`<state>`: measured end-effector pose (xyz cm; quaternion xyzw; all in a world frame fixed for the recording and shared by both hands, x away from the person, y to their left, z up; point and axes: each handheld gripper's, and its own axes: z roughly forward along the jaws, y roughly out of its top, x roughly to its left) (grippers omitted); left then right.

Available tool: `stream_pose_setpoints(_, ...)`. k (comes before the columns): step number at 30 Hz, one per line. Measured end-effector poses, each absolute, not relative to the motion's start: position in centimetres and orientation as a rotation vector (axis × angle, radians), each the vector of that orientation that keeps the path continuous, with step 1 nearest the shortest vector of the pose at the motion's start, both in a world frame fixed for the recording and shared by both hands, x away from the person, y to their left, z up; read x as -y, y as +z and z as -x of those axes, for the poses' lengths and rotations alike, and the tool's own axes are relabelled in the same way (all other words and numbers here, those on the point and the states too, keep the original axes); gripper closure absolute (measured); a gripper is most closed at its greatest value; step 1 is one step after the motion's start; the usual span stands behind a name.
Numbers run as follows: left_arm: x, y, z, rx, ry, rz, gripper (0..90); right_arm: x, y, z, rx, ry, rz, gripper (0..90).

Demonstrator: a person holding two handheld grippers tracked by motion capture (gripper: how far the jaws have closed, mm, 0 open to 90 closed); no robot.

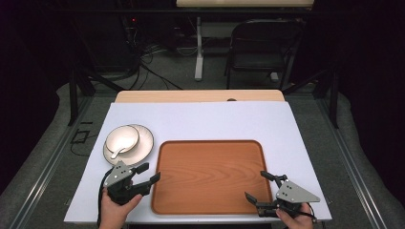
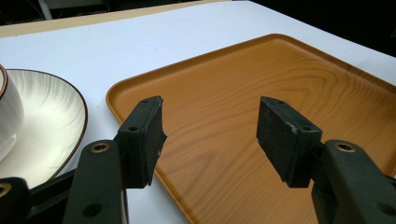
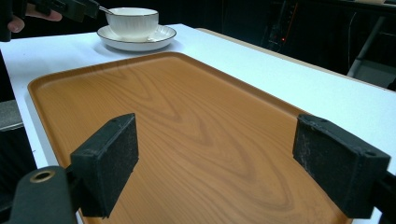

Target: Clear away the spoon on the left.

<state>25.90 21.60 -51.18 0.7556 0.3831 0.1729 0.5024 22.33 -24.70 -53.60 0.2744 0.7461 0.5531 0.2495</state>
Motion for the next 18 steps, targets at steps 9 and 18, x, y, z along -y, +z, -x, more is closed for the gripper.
stream_pose_setpoints(9,-21.6,-50.5,-26.2,-0.984,0.373,-1.857,41.6,24.5,-53.6,-22.3,-2.036,1.496,-0.747,14.0)
stream_pose_setpoints(18,-21.4,-49.3,-26.9,-1.016,0.389,-1.887,45.8,24.6,-53.6,-22.3,-2.035,1.489,-0.747,14.0)
